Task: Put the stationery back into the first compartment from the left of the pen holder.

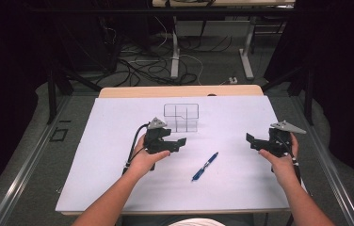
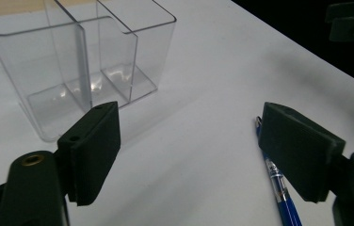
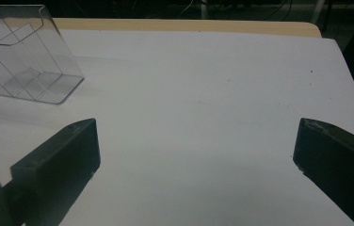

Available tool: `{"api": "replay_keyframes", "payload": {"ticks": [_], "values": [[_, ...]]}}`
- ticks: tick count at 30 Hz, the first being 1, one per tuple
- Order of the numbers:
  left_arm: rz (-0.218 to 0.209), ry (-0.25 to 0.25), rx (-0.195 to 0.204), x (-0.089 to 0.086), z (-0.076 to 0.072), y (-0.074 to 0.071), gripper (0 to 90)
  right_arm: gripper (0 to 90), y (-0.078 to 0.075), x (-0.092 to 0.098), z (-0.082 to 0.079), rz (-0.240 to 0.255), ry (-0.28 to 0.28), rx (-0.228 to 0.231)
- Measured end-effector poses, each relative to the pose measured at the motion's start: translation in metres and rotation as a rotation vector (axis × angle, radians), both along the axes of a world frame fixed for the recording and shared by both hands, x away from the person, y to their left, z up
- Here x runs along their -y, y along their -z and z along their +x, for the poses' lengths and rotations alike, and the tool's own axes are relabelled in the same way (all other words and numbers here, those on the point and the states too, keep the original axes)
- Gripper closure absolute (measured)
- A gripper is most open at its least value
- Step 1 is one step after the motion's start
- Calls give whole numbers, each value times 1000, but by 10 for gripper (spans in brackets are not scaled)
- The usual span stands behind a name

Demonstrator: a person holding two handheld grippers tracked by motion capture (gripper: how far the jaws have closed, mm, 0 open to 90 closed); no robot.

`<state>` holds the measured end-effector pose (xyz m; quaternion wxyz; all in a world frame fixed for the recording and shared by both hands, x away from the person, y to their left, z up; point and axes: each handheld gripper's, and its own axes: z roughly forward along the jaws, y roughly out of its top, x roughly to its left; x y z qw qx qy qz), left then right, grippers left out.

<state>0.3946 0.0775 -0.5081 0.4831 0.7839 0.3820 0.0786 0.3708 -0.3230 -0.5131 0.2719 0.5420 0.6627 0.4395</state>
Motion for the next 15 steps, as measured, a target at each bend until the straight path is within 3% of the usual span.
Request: {"api": "replay_keyframes", "payload": {"ticks": [3, 15], "values": [[4, 6, -14, 6, -2, 3, 249, 9, 1, 0, 0, -3, -4, -2], [55, 49, 18, 26, -8, 9, 292, 10, 0, 1, -1, 2, 8, 7]]}}
